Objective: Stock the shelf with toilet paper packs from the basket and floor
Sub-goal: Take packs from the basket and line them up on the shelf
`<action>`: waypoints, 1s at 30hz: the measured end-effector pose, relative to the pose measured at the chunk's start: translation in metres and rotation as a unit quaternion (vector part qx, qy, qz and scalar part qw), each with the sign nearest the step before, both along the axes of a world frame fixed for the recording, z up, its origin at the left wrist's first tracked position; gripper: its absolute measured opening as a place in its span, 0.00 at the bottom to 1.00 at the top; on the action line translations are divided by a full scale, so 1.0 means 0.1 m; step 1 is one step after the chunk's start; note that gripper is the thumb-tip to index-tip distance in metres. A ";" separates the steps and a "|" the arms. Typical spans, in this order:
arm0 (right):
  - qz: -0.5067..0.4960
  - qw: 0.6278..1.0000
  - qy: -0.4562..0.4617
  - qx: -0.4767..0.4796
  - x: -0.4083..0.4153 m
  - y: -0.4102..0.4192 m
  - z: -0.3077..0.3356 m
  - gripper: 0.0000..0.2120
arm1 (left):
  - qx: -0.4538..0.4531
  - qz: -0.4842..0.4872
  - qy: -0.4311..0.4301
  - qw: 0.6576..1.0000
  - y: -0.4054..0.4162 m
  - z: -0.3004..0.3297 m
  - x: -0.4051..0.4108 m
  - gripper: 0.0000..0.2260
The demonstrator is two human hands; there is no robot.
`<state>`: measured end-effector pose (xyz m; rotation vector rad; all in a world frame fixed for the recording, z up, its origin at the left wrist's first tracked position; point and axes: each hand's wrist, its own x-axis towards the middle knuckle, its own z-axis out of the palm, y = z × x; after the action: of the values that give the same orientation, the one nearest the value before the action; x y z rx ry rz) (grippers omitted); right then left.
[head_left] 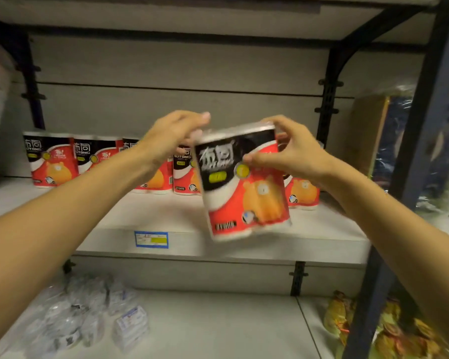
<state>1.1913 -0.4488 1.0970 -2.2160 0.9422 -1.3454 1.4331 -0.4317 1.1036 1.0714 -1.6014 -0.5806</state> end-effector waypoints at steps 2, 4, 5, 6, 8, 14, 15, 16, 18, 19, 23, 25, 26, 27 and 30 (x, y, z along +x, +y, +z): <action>-0.080 0.994 -0.076 -0.014 -0.10 -0.16 0.05 0.28 | -0.002 0.037 0.014 0.999 -0.01 -0.02 0.15 0.13; -0.138 0.983 -0.117 -0.033 -0.15 -0.31 0.09 0.29 | 0.016 0.053 0.000 0.998 -0.02 -0.12 0.27 0.12; -0.157 0.979 -0.122 -0.043 -0.16 -0.38 0.09 0.29 | 0.028 0.057 -0.015 0.998 -0.02 -0.18 0.30 0.12; -0.173 0.977 -0.117 -0.053 -0.15 -0.44 0.09 0.29 | 0.039 0.058 -0.029 0.997 -0.02 -0.25 0.31 0.12; -0.198 0.974 -0.089 -0.069 -0.11 -0.58 0.06 0.29 | 0.060 0.052 -0.038 0.996 -0.01 -0.37 0.29 0.12; -0.230 0.968 0.048 -0.089 0.04 -1.03 -0.16 0.30 | 0.100 0.027 -0.044 0.994 0.00 -0.58 0.17 0.11; -0.229 0.968 0.063 -0.082 0.05 -1.08 -0.19 0.30 | 0.105 0.028 -0.044 0.993 0.00 -0.60 0.16 0.11; -0.231 0.967 0.078 -0.077 0.07 -1.14 -0.23 0.30 | 0.109 0.027 -0.044 0.993 -0.01 -0.62 0.16 0.11; -0.256 0.954 0.125 -0.089 0.09 -1.24 -0.33 0.29 | 0.119 0.025 -0.040 0.992 -0.03 -0.66 0.16 0.11; -0.286 0.938 0.163 -0.109 0.09 -1.28 -0.37 0.28 | 0.123 0.025 -0.036 0.991 -0.03 -0.66 0.17 0.11; -0.392 0.859 0.279 -0.175 0.05 -1.39 -0.42 0.31 | 0.133 0.024 -0.028 0.990 -0.08 -0.70 0.16 0.10; -0.406 0.843 0.315 -0.160 0.00 -1.42 -0.44 0.35 | 0.137 0.023 -0.020 0.990 -0.12 -0.72 0.15 0.10; -0.404 0.841 0.333 -0.137 -0.04 -1.44 -0.45 0.38 | 0.139 0.022 -0.016 0.990 -0.14 -0.74 0.14 0.10; -0.397 0.839 0.355 -0.114 -0.08 -1.44 -0.46 0.43 | 0.141 0.022 -0.013 0.990 -0.16 -0.75 0.12 0.09; -0.377 0.826 0.410 -0.085 -0.21 -1.45 -0.42 0.54 | 0.149 0.018 -0.005 0.989 -0.21 -0.79 0.08 0.09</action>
<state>1.1708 -0.5933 1.0546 -2.7297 2.2619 -0.6374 1.4407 -0.4529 1.0250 1.3210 -1.5311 -0.8102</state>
